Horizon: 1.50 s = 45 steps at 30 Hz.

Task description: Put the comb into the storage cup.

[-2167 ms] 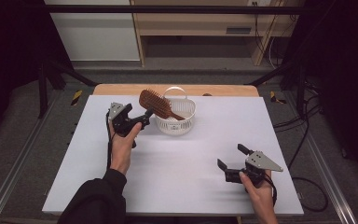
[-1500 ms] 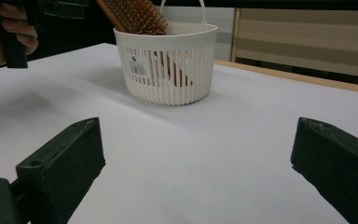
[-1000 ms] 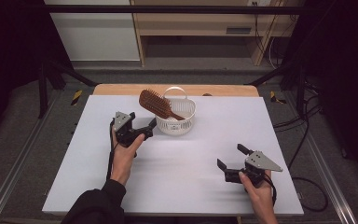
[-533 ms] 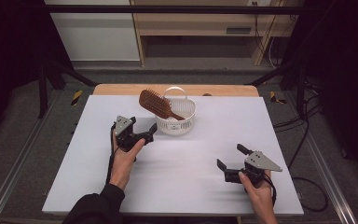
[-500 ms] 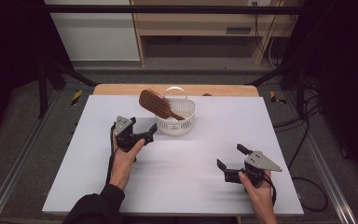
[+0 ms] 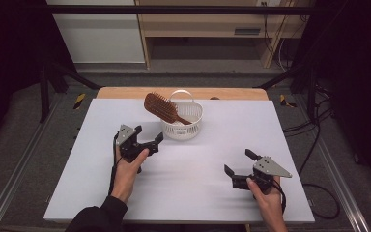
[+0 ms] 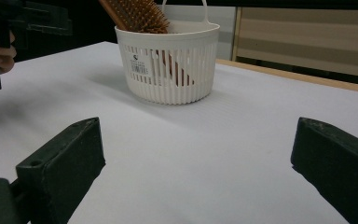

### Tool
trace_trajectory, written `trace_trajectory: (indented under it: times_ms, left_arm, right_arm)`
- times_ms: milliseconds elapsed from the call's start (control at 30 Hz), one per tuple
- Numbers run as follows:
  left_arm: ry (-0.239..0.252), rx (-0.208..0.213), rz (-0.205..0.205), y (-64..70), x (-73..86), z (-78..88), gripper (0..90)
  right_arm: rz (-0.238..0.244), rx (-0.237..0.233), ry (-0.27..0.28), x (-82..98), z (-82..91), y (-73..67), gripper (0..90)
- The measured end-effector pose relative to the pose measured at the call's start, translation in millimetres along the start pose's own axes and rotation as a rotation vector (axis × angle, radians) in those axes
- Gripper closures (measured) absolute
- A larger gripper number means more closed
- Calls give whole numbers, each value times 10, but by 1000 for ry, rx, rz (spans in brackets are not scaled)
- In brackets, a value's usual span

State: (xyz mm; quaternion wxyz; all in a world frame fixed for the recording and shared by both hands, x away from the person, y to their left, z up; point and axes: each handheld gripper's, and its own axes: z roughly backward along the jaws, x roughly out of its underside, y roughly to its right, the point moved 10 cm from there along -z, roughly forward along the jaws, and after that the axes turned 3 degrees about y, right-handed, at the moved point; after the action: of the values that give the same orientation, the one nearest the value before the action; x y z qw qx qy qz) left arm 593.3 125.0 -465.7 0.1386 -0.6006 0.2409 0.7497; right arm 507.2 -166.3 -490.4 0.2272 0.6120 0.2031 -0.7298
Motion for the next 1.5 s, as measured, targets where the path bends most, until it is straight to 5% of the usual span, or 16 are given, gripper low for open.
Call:
trace_trajectory:
  times_ms: [733,1500]
  left_arm:
    - [36,13,-51,-18,-178,298,26]
    - [58,-61,-77,-429,-249,776,23]
  right_arm:
    - [4,0,0,-1,1,-4,27]
    - [0,0,0,2,4,-7,27]
